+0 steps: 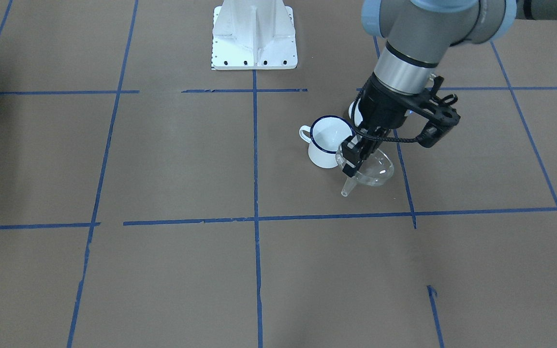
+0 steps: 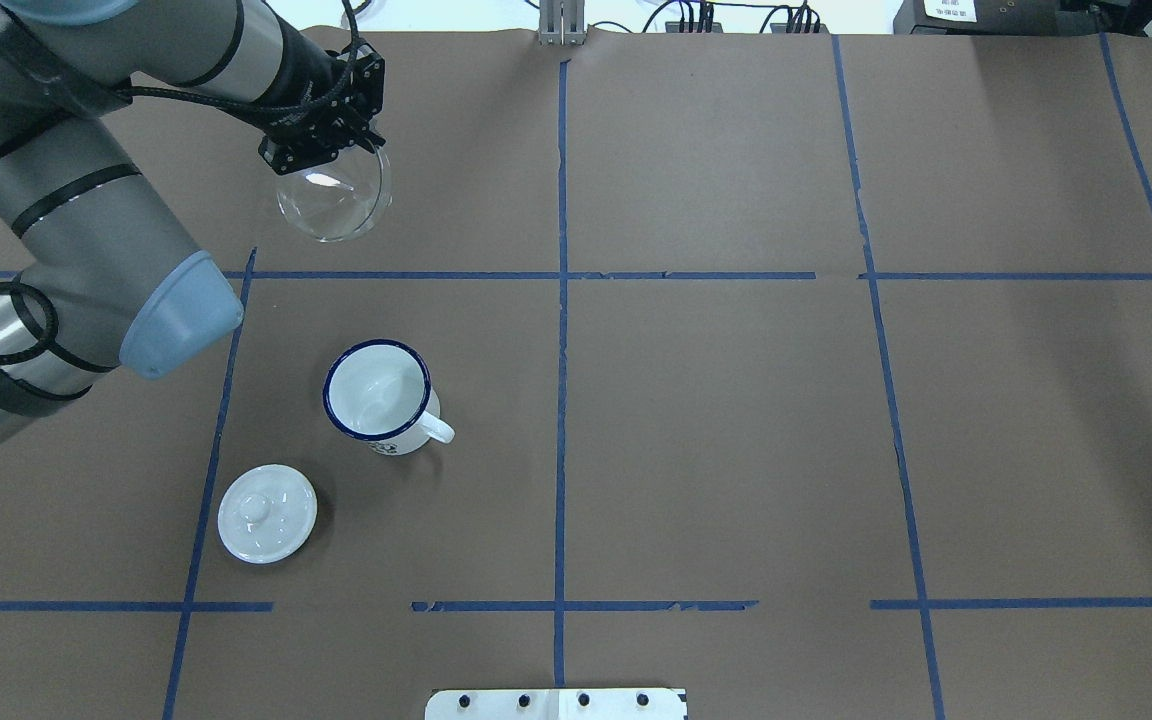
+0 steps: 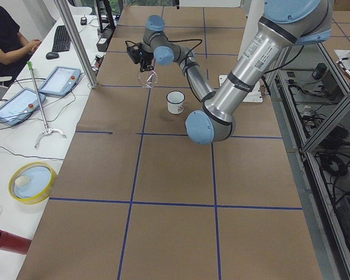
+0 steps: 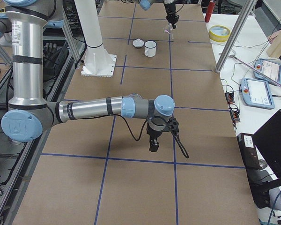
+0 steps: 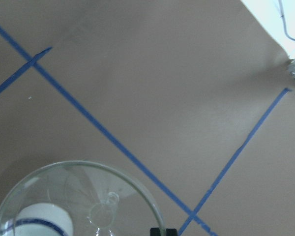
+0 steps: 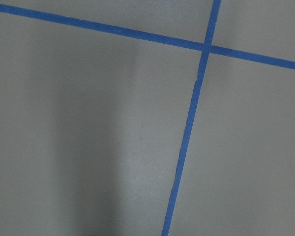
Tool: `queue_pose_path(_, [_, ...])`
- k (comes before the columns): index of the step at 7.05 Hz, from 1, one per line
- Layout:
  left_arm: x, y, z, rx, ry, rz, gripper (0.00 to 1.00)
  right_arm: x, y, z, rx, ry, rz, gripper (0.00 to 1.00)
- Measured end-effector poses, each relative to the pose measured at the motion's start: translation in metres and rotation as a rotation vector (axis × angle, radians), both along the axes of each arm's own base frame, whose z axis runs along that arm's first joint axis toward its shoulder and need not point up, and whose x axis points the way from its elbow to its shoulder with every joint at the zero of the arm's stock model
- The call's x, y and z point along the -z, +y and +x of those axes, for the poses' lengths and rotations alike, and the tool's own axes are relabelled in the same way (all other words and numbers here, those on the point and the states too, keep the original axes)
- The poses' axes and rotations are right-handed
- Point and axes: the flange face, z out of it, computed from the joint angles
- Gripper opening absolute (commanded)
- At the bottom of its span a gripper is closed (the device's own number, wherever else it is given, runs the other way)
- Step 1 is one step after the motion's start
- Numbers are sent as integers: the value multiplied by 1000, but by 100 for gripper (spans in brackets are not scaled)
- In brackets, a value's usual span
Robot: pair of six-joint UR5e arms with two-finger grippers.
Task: Remove funnel from cup
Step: 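Carry the funnel farther from the robot, set it down, open left gripper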
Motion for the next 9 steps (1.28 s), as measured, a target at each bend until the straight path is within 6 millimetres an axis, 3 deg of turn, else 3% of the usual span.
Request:
queue_pose_path(2, [-63,-43,3,38,97,124,0,0,0,0,0,0,0,100])
queue_pose_path(4, [-118,-64,14,72,161,212,0,0,0,0,-1,0,-1,100])
queue_pose_path(7, [-179,-61,43,113,230,304,0,0,0,0,0,0,-1,100])
queue_pose_path(9, [-193,-49,63,164,294,302,5,0,0,0,0,0,0,100])
